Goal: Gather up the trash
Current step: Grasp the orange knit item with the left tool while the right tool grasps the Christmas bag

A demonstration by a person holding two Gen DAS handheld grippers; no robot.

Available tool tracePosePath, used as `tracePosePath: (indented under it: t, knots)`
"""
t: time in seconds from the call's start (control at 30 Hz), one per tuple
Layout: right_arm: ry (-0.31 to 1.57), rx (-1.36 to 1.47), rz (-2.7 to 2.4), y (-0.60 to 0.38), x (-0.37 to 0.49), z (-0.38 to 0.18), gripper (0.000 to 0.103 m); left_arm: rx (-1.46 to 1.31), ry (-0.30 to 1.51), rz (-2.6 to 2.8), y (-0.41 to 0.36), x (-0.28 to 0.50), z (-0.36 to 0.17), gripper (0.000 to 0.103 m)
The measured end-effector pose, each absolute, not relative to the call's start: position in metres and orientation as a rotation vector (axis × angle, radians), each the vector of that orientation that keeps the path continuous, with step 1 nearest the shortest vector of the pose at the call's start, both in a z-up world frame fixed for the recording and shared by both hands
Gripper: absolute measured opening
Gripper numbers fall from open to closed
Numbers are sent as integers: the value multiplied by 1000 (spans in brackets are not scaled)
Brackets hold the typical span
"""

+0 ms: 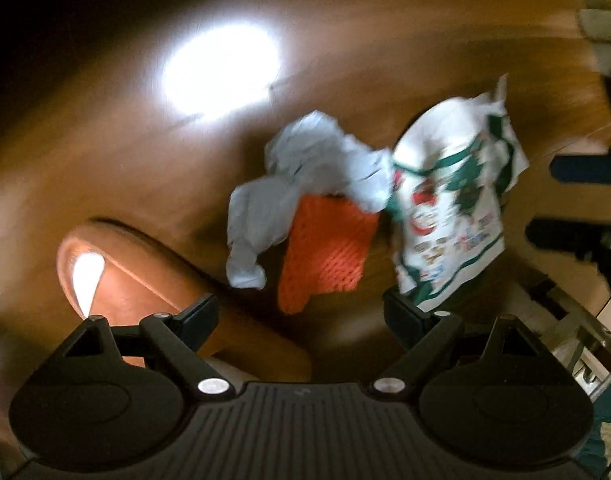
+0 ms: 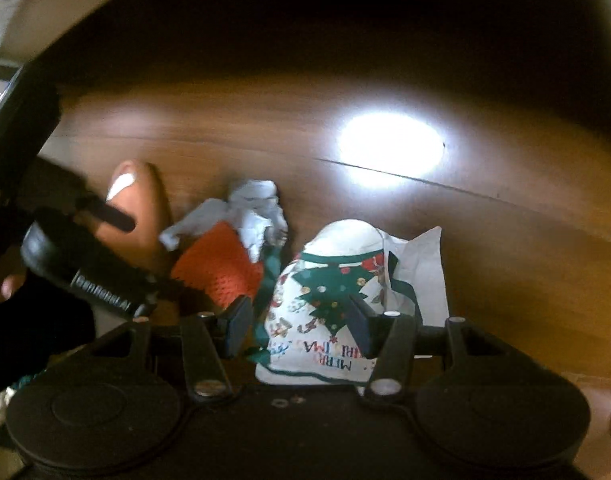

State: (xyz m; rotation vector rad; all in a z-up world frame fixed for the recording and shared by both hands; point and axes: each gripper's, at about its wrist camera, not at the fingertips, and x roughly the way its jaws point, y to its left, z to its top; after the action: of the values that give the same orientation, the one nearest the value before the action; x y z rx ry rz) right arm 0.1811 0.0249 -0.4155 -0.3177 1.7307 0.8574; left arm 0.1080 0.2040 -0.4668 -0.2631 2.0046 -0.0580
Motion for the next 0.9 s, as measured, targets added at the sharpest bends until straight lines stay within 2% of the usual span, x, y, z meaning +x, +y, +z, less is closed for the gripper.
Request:
tracePosePath:
  t: [0.1,0.2,0.3,0.4,0.43,0.5,0.57,0.6,0.63,0.67,0.7,0.77,0.9]
  knots:
    - [1780,-294,786,34,185,-433,52,-330,2042,-50,214,100,-487,84]
    - [1826,-320,727,42,183,-450,52,-359,2079,-52,215,94,-504,83]
    - [1844,-318,688,51,181,-460,52,-370,2095,-73,212,91,-516,75]
    - [1843,-384,627,57,180,-471,52,-396,2080,-80,210,92,-522,73]
    - [1849,-395,613,59,180,-474,52,-405,2081,-84,209,92,-524,70]
    - [1854,-403,596,60,181,-479,52,-425,2090,-99,208,91,-528,54]
    - [1853,-414,597,61,182,-482,50,-445,2091,-125,204,92,-531,51]
    - [1852,-423,603,61,183,-482,49,-454,2084,-132,203,92,-532,43]
    - [1849,-435,608,62,182,-483,42,-461,2079,-135,204,94,-532,37]
    - [1848,-442,618,61,182,-481,16,-467,2074,-135,203,94,-533,28]
    - [1857,-445,619,59,183,-481,9,-469,2068,-132,205,95,-533,24]
    - [1848,-432,619,53,184,-479,9,-484,2051,-128,210,99,-531,15]
    - [1799,-410,643,37,191,-463,6,-514,2012,-157,209,107,-520,12]
